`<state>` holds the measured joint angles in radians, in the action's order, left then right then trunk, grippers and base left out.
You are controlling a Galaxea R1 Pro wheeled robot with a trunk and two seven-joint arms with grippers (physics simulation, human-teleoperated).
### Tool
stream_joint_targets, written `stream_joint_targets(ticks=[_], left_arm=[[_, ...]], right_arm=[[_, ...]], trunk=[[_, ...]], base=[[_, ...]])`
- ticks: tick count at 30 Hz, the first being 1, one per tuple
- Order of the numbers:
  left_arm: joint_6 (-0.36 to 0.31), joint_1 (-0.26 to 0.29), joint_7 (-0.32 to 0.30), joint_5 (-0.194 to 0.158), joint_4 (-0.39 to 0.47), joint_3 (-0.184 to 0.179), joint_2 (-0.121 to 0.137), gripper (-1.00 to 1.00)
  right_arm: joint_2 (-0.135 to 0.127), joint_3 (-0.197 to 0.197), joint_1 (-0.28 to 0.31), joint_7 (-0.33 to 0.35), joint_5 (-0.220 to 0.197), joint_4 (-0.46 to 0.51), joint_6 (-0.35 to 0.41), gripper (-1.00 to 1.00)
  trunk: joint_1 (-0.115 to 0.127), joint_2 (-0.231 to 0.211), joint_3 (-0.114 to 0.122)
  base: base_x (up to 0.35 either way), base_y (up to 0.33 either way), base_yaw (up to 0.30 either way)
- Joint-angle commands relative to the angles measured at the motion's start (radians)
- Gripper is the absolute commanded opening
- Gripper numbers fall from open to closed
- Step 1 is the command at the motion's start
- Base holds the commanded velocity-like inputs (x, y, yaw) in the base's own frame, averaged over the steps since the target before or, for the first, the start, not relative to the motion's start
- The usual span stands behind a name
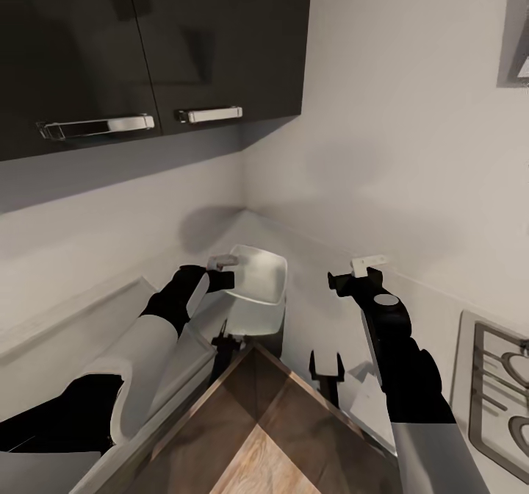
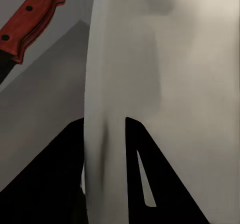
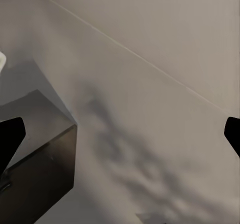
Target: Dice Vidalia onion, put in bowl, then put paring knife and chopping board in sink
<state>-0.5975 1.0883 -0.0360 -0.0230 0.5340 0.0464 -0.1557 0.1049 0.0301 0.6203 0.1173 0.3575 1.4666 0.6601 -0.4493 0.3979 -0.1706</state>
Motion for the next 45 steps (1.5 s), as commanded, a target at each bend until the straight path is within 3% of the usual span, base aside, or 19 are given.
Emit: stream_joint_targets(ticks=[1, 10, 13, 17, 19, 22, 45], left_arm=[[-0.004, 0.001, -0.004, -0.003, 0.001, 0.006, -0.001, -1.0], [0.0, 0.001, -0.014, -0.003, 0.008, 0.007, 0.0, -1.0], [0.0, 0.001, -0.049, -0.003, 0.011, 0.009, 0.001, -1.0], [0.001, 0.001, -0.119, -0.003, 0.012, 0.041, 0.004, -1.0], [0.001, 0.001, -0.174, -0.003, 0.012, 0.084, 0.007, -1.0], [0.001, 0.001, -0.198, -0.003, 0.012, 0.109, 0.008, -1.0], [0.002, 0.001, -0.208, -0.003, 0.013, 0.121, 0.009, -1.0]], right_arm=[[0.001, 0.002, 0.001, 0.01, 0.011, 0.001, 0.004, 1.0], [0.001, 0.002, 0.001, 0.01, 0.011, 0.001, 0.004, 1.0], [0.001, 0.002, 0.001, 0.01, 0.011, 0.001, 0.004, 1.0], [0.001, 0.002, 0.001, 0.01, 0.011, 0.001, 0.004, 1.0], [0.001, 0.002, 0.001, 0.01, 0.011, 0.001, 0.004, 1.0], [0.001, 0.002, 0.001, 0.01, 0.011, 0.001, 0.004, 1.0], [0.001, 0.002, 0.001, 0.01, 0.011, 0.001, 0.004, 1.0]], trunk=[[-0.001, 0.002, 0.0], [-0.001, 0.002, 0.014], [-0.001, 0.002, 0.019], [-0.001, 0.002, 0.025], [-0.001, 0.002, 0.028], [-0.001, 0.002, 0.033], [-0.001, 0.002, 0.069]], base=[[0.0, 0.0, 0.0], [0.0, 0.0, 0.0], [0.0, 0.0, 0.0], [0.0, 0.0, 0.0], [0.0, 0.0, 0.0], [0.0, 0.0, 0.0], [-0.057, 0.0, 0.0]])
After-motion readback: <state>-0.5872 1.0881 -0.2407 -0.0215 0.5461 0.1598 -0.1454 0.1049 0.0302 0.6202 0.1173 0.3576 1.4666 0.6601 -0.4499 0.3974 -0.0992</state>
